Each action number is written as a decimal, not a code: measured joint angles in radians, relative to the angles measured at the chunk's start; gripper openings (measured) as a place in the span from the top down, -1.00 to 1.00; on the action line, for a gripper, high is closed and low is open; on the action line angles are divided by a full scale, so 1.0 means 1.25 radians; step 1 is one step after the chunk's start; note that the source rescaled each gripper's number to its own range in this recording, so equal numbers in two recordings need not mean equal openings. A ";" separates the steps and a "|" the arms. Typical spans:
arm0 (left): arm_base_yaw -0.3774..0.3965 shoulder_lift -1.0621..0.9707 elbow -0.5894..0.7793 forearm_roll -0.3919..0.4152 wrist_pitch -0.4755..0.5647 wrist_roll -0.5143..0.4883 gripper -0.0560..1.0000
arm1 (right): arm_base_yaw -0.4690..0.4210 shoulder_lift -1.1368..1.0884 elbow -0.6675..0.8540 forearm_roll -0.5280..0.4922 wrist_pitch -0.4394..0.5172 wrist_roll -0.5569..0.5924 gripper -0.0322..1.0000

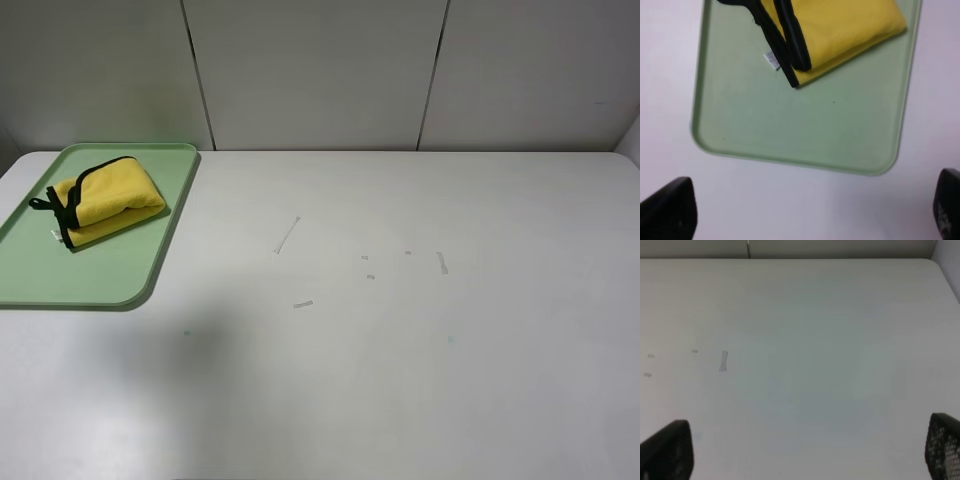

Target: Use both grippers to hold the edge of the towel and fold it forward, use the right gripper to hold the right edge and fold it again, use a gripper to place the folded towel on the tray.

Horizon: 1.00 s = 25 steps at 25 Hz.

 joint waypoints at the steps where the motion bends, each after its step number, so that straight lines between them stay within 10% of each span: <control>1: 0.000 -0.021 0.001 -0.003 0.007 0.001 -0.86 | 0.000 0.000 0.000 0.000 0.000 0.000 -1.00; 25: 0.000 -0.664 0.529 -0.013 0.026 -0.018 -0.84 | 0.000 0.000 0.000 0.000 0.000 0.000 -1.00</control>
